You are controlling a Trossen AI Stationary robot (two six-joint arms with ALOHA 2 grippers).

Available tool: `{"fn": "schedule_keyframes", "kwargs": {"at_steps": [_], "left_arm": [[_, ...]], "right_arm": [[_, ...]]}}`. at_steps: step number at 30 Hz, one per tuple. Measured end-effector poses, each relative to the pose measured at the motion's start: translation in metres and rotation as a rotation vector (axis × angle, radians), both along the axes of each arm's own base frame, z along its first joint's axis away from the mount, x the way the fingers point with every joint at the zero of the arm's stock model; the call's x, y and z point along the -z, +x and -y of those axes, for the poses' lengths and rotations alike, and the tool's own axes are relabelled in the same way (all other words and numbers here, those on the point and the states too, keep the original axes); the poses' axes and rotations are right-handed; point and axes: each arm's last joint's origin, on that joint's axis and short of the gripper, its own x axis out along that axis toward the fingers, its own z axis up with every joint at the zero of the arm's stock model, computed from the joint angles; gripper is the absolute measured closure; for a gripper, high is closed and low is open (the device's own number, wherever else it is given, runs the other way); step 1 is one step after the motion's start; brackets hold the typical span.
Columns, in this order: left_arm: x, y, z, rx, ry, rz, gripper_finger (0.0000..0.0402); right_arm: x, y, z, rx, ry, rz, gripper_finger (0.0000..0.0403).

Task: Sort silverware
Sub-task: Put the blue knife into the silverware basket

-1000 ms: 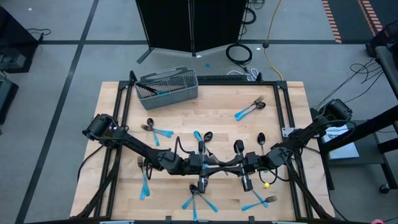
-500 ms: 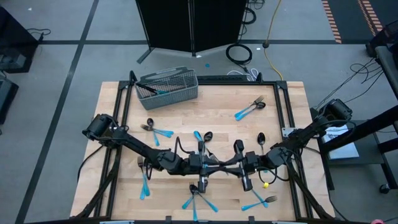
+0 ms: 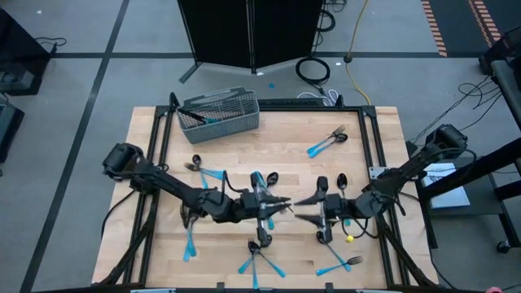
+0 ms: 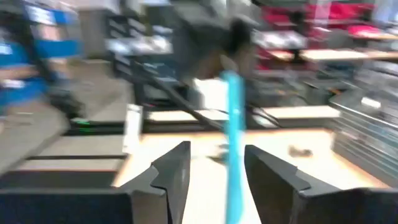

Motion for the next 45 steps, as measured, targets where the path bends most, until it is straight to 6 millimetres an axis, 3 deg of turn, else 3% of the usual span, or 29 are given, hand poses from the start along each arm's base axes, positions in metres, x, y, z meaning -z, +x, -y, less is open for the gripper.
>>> {"fn": "schedule_keyframes", "kwargs": {"at_steps": [4, 7, 10, 14, 18, 23, 29, 36, 45], "left_arm": [[-0.020, -0.018, -0.009, -0.092, 0.030, -0.097, 0.0384], [-0.038, -0.038, -0.027, -0.245, 0.081, -0.184, 0.0384], [-0.051, -0.060, -0.054, -0.411, 0.110, -0.272, 0.0384], [-0.062, -0.097, -0.104, -0.596, 0.007, -0.311, 0.0384], [-0.049, -0.138, -0.154, -0.766, -0.112, -0.288, 0.0384], [-0.015, -0.170, -0.201, -0.931, -0.207, -0.217, 0.0384], [0.006, -0.179, -0.238, -0.956, -0.219, -0.136, 0.0384], [0.026, -0.177, -0.274, -0.983, -0.232, -0.225, 0.0384], [0.049, -0.167, -0.293, -1.022, -0.328, -0.264, 0.0384]], "right_arm": [[0.006, -0.003, 0.003, 0.126, 0.010, -0.054, 0.0259], [0.009, -0.002, 0.002, 0.137, 0.027, -0.065, 0.0259], [0.010, -0.001, 0.002, 0.125, 0.025, -0.073, 0.0259], [0.011, -0.002, 0.002, 0.123, 0.047, -0.077, 0.0259], [0.014, -0.002, 0.001, 0.125, 0.059, -0.095, 0.0259], [0.018, 0.000, 0.000, 0.133, 0.069, -0.109, 0.0259], [0.026, 0.007, 0.002, 0.158, 0.052, -0.133, 0.0259], [0.038, 0.016, 0.008, 0.197, 0.026, -0.171, 0.0259], [0.043, 0.018, 0.008, 0.205, 0.052, -0.189, 0.0259]]}}
